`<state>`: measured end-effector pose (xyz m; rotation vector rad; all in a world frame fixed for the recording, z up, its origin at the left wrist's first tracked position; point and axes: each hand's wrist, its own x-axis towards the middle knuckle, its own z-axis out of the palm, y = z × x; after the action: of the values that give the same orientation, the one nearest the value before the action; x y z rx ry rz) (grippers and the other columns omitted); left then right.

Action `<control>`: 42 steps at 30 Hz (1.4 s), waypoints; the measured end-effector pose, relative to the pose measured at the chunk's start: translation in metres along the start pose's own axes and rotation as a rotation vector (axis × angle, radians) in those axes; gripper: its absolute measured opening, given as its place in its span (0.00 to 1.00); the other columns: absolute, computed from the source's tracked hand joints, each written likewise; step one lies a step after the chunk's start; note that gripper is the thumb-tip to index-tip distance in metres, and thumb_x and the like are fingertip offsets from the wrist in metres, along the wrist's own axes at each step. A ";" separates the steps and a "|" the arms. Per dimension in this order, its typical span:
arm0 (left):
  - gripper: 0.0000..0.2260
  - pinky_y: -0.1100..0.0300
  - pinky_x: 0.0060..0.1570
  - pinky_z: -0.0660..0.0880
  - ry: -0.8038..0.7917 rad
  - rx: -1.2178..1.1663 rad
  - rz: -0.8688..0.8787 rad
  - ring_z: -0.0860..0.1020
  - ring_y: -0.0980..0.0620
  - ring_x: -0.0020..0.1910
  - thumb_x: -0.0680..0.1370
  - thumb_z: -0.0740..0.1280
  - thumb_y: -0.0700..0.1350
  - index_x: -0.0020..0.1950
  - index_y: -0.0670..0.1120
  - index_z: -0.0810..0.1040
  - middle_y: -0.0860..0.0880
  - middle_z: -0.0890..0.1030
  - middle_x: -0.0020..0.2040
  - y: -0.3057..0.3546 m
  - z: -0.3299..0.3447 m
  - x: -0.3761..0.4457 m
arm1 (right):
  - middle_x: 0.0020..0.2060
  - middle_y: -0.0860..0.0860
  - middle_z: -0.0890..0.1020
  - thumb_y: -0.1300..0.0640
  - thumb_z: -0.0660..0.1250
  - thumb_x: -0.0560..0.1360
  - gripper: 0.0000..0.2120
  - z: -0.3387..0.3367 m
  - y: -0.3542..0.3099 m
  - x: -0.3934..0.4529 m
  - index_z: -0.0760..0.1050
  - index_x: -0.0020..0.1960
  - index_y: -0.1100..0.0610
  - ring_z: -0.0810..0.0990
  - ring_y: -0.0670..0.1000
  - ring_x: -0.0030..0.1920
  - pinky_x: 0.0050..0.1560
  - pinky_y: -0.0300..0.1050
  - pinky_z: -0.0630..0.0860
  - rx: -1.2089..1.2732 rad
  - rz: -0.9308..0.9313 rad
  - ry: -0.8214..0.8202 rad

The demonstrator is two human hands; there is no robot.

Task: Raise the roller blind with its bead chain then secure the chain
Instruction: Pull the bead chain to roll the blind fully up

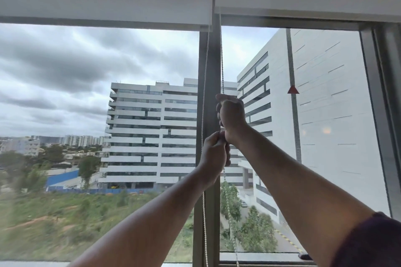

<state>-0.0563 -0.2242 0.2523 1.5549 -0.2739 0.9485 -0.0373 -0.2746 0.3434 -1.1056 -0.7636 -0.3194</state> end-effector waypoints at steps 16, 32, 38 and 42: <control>0.20 0.47 0.64 0.77 0.088 0.015 -0.032 0.82 0.41 0.60 0.86 0.57 0.51 0.64 0.36 0.77 0.39 0.84 0.57 0.071 -0.007 0.047 | 0.27 0.46 0.77 0.67 0.58 0.77 0.18 -0.016 0.041 -0.029 0.78 0.34 0.53 0.73 0.46 0.32 0.34 0.41 0.71 -0.014 -0.136 -0.121; 0.18 0.59 0.24 0.60 0.171 0.042 0.071 0.61 0.50 0.23 0.86 0.54 0.49 0.36 0.47 0.66 0.46 0.65 0.28 0.082 0.013 0.048 | 0.23 0.48 0.76 0.55 0.57 0.82 0.19 -0.040 0.072 -0.046 0.73 0.33 0.51 0.70 0.46 0.25 0.29 0.42 0.65 -0.219 -0.289 -0.191; 0.16 0.59 0.29 0.60 0.175 0.046 0.088 0.63 0.50 0.26 0.85 0.54 0.45 0.37 0.47 0.66 0.46 0.66 0.30 0.074 0.008 0.042 | 0.34 0.57 0.87 0.62 0.55 0.83 0.16 -0.048 0.047 -0.023 0.81 0.47 0.59 0.83 0.52 0.35 0.40 0.48 0.78 -0.026 -0.091 -0.064; 0.19 0.67 0.20 0.65 0.114 0.016 0.121 0.70 0.58 0.20 0.86 0.53 0.46 0.40 0.46 0.76 0.54 0.74 0.25 0.060 0.005 0.031 | 0.51 0.68 0.85 0.53 0.56 0.86 0.17 -0.036 0.010 -0.007 0.79 0.57 0.64 0.85 0.68 0.51 0.55 0.61 0.82 0.059 -0.067 -0.077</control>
<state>-0.0743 -0.2330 0.3170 1.5062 -0.2827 1.1319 -0.0226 -0.3031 0.3232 -1.0429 -0.8742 -0.3101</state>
